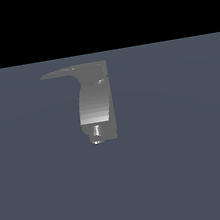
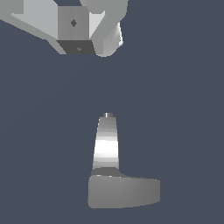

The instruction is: Turn on the faucet by rotating a designated handle.

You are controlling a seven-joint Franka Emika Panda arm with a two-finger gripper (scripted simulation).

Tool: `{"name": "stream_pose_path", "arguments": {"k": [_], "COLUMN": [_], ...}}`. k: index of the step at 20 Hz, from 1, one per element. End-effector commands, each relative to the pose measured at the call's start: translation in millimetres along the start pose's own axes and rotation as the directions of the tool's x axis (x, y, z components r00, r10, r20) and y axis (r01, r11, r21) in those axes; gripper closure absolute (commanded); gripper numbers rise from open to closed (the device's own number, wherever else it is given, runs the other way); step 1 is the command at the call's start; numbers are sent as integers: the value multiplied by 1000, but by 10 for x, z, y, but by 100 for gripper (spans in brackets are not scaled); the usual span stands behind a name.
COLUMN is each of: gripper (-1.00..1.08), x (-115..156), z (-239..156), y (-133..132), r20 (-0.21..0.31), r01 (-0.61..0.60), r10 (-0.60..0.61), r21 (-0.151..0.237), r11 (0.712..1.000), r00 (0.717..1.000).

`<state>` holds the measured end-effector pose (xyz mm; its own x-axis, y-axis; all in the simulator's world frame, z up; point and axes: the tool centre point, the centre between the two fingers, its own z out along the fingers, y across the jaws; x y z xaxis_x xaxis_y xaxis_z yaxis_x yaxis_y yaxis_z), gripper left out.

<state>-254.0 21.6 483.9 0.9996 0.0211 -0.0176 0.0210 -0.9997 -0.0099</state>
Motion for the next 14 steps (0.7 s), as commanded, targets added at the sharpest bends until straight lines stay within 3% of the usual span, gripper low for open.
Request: {"name": "stream_pose_path", "arguments": {"k": [1,14], "gripper": [108,108], "x": [0,70], "z": [0,122], "y": [0,-184], "r20": [0,-1], "r01": [0,-88], "r10": [0,88], "r21": [0,1], "r11": [1000,996], "r00": [1000,996]}}
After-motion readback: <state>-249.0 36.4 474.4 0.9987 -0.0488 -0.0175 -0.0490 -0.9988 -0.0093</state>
